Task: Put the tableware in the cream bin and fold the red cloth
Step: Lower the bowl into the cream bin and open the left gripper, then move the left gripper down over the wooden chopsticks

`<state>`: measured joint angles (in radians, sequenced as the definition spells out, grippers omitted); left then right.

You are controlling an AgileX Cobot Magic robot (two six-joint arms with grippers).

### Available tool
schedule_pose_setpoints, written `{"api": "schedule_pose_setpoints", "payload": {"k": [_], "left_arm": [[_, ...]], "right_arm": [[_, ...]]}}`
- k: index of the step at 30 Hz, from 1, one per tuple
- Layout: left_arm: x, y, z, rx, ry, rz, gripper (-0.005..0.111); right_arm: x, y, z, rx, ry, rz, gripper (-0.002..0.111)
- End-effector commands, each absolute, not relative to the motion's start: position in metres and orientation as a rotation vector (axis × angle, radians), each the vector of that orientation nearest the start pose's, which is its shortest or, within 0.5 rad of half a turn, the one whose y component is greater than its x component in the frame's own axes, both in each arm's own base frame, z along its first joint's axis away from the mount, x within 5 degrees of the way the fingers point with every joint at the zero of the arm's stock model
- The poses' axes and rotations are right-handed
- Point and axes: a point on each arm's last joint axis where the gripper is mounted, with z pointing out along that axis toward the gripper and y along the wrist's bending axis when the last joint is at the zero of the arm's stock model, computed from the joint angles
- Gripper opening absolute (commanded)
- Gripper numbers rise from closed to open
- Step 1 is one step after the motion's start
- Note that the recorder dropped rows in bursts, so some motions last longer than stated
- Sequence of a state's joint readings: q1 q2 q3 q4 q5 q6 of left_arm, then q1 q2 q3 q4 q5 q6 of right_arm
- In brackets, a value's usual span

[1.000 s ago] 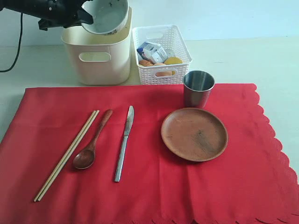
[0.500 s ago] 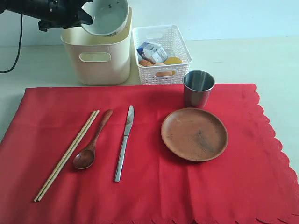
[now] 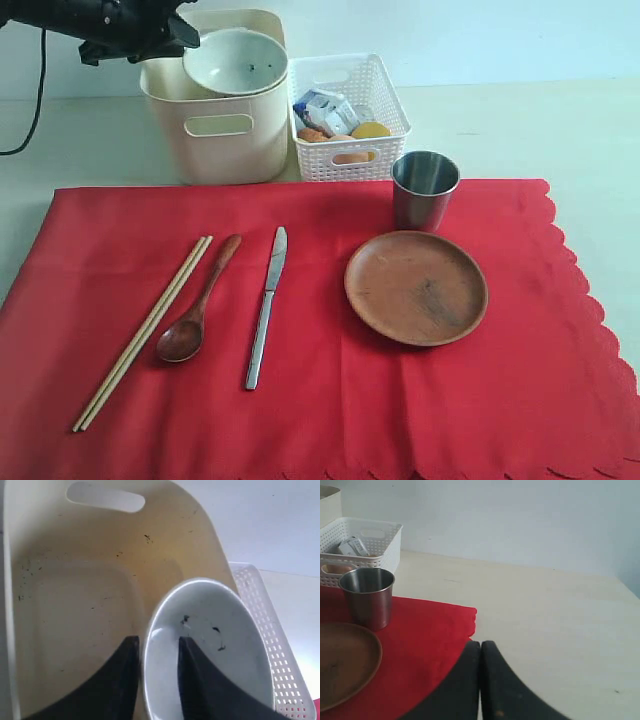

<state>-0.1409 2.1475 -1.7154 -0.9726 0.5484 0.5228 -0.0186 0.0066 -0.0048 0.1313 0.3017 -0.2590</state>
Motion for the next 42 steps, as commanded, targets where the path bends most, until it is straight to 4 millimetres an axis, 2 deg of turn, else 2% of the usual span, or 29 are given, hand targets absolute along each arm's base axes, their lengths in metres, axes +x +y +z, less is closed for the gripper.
{"api": "schedule_pose_setpoints", "payload": {"k": [1, 14, 23, 29, 35, 37, 39, 40, 42], "left_arm": [[0.484, -0.107, 0.229, -0.029, 2.263, -0.780, 0.028], [0.484, -0.105, 0.236, -0.036, 2.245, -0.780, 0.028], [0.479, -0.076, 0.262, -0.069, 2.211, -0.801, 0.028], [0.461, -0.065, 0.291, 0.019, 2.231, -0.854, 0.028], [0.430, -0.055, 0.318, 0.267, 2.345, -0.715, 0.028], [0.419, -0.052, 0.318, 0.337, 2.413, -0.663, 0.026], [0.410, -0.050, 0.313, 0.347, 2.455, -0.638, 0.015], [0.404, -0.048, 0.305, 0.356, 2.491, -0.605, 0.007], [0.394, -0.046, 0.288, 0.342, 2.540, -0.587, 0.000]], "right_arm": [[0.054, 0.002, 0.186, -0.129, 1.778, -0.081, 0.000], [0.054, 0.002, 0.186, -0.129, 1.778, -0.081, 0.000], [0.054, 0.002, 0.186, -0.129, 1.778, -0.081, 0.000], [0.054, 0.003, 0.186, -0.117, 1.777, -0.064, 0.000], [0.054, 0.003, 0.186, -0.113, 1.777, -0.058, 0.000], [0.054, 0.003, 0.186, -0.113, 1.777, -0.058, 0.000], [0.054, 0.003, 0.186, -0.111, 1.777, -0.055, 0.000], [0.054, 0.003, 0.186, -0.111, 1.777, -0.055, 0.000], [0.054, 0.003, 0.186, -0.111, 1.777, -0.055, 0.000]]}}
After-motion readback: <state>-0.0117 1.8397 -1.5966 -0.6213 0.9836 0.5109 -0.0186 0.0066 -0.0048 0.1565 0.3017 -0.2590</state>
